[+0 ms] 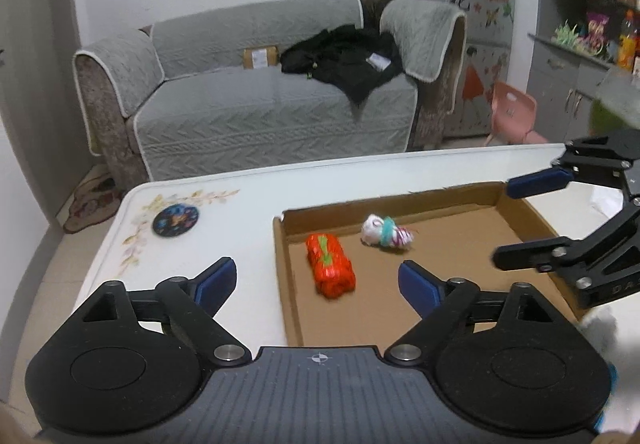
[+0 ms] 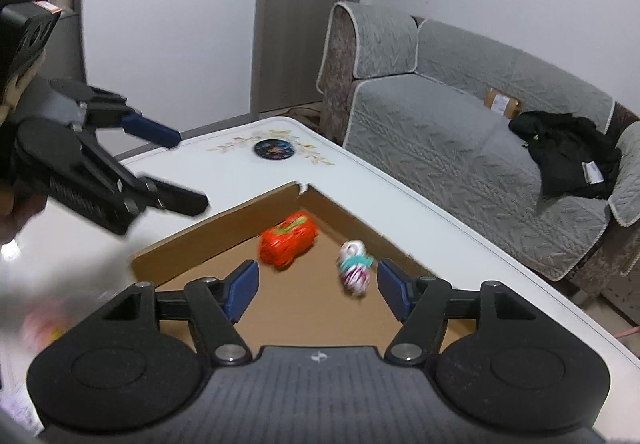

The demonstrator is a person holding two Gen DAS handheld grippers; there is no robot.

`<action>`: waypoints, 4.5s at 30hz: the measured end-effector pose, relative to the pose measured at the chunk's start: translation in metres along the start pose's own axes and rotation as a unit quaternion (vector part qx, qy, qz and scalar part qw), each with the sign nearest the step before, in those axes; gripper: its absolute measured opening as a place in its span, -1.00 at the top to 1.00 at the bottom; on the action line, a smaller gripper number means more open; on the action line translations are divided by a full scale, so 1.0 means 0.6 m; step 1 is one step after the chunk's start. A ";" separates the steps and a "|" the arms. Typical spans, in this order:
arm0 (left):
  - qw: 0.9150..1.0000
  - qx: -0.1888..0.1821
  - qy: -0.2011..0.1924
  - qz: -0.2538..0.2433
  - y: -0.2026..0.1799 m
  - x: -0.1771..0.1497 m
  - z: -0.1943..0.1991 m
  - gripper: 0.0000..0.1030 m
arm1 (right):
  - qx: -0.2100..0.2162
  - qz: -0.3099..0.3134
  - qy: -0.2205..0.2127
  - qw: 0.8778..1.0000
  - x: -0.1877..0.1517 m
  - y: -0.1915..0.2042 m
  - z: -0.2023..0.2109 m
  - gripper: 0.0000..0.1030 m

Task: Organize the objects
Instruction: 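Return both grippers to the pile and grasp the pink fluffy bundle with left, then grasp the blue knit rope-tied bundle with the right gripper, then carry pink bundle with left and blue bundle with right into box, release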

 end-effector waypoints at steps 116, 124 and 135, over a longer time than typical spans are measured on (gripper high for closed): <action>0.999 -0.010 0.047 -0.005 0.009 -0.277 0.156 0.16 | -0.059 -0.107 0.007 0.992 -0.262 0.059 0.188 -0.48; 1.000 -0.010 0.004 -0.022 0.027 -0.163 0.187 0.15 | -0.056 -0.096 -0.039 0.993 -0.182 0.030 0.252 -0.47; 0.994 -0.089 -0.042 -0.037 -0.099 0.081 0.022 0.15 | -0.052 -0.004 -0.076 0.996 -0.014 -0.103 0.160 -0.48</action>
Point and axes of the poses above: each gripper's, at about its wrist camera, not at the fingertips, and z roughly against the way its jaws point, y to its left, x to its top, the point moved 9 cm from there along -z, roughly the way its jaws point, and after that the axes turned 12 degrees about -y, right-handed, at the moved point
